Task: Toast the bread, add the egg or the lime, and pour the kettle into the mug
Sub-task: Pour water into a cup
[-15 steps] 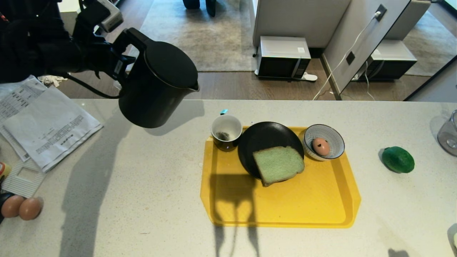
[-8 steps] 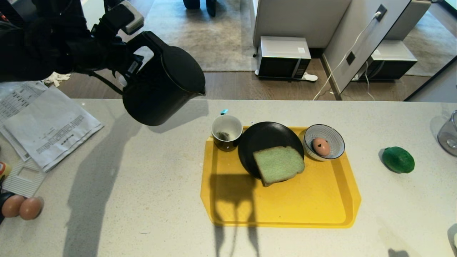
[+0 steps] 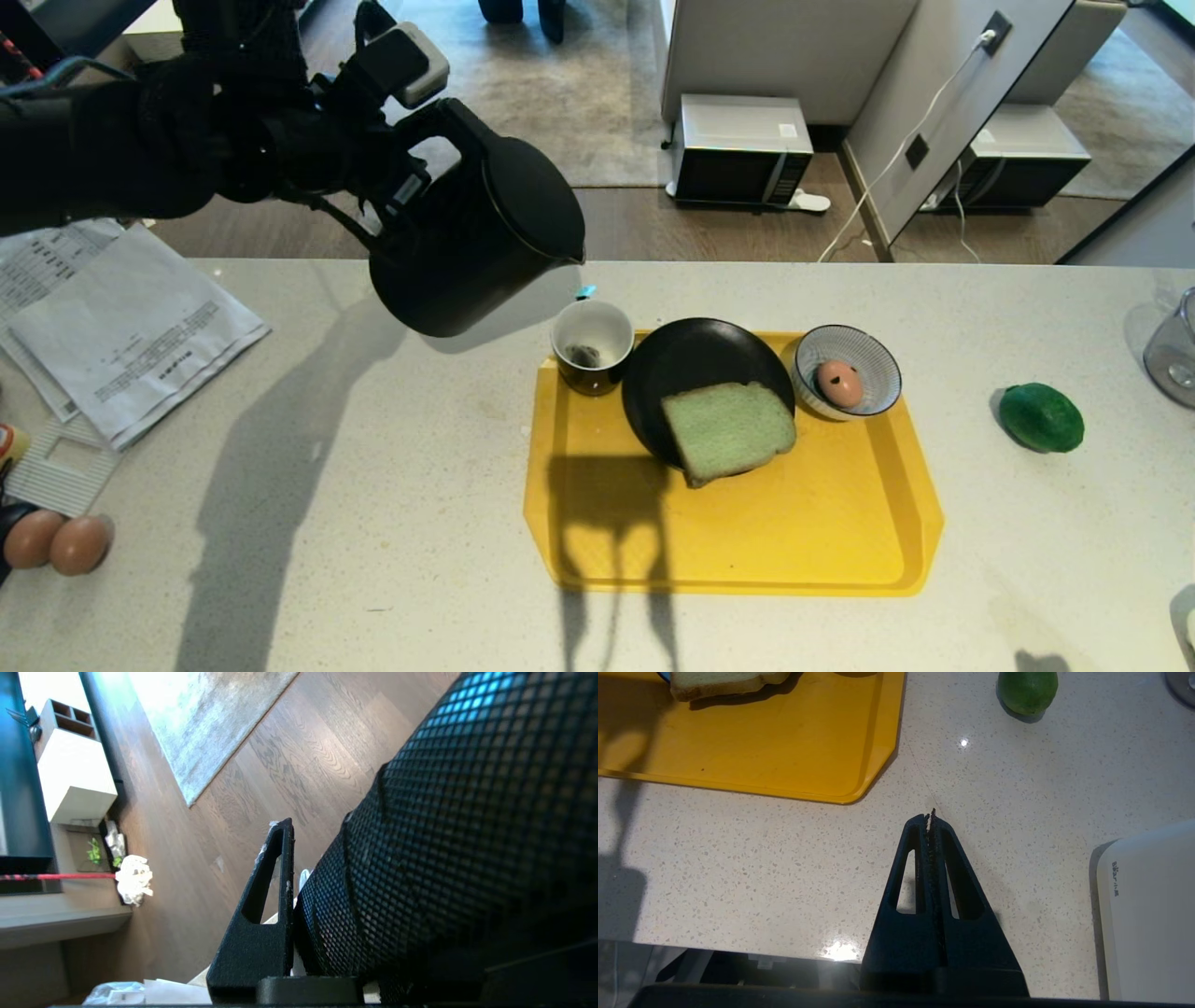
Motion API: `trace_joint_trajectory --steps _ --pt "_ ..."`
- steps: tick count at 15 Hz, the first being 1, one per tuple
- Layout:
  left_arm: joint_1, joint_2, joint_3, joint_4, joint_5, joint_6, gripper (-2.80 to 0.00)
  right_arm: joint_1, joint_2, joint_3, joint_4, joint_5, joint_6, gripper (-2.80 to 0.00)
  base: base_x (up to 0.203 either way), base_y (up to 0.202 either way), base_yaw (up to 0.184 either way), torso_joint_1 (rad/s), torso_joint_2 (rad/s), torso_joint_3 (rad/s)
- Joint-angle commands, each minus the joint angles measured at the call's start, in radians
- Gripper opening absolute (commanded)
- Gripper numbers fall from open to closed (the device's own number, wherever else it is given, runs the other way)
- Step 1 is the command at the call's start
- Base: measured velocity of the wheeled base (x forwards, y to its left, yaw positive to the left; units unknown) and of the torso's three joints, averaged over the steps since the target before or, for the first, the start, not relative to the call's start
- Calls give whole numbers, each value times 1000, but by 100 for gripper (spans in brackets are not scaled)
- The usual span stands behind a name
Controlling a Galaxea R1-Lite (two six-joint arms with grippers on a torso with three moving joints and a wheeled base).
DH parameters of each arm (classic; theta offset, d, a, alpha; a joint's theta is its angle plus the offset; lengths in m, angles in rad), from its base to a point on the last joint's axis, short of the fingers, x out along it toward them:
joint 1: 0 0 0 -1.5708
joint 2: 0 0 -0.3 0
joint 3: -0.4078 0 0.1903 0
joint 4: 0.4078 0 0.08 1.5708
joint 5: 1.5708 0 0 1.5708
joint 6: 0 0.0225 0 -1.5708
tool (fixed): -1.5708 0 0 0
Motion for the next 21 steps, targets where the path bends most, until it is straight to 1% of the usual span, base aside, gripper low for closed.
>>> trace_joint_trajectory --steps 1,2,3,6,9,10,12,14,16,18,21 --pt "-22 -4 0 26 45 56 -280 0 0 0 0 0 -1 -280 0 0 0 0 0 0" --pt "-25 -5 0 44 52 86 -280 0 0 0 0 0 -1 -280 0 0 0 0 0 0" --pt "-29 -5 0 53 52 101 -280 0 0 0 0 0 -1 -280 0 0 0 0 0 0" --pt "-59 0 0 83 56 106 -280 0 0 0 0 0 -1 -280 0 0 0 0 0 0" --pt "-83 3 0 87 99 111 -280 0 0 0 0 0 -1 -280 0 0 0 0 0 0" --pt "-85 3 0 88 104 130 -280 0 0 0 0 0 -1 -280 0 0 0 0 0 0" --pt "-91 1 0 105 138 169 -280 0 0 0 0 0 -1 -280 0 0 0 0 0 0" --pt "-91 -3 0 113 156 202 -280 0 0 0 0 0 -1 -280 0 0 0 0 0 0" --pt "-97 -5 0 141 161 207 -280 0 0 0 0 0 -1 -280 0 0 0 0 0 0" --pt "-105 -5 0 145 165 227 -280 0 0 0 0 0 -1 -280 0 0 0 0 0 0" --pt "-121 -3 0 146 204 250 -280 0 0 0 0 0 -1 -280 0 0 0 0 0 0"
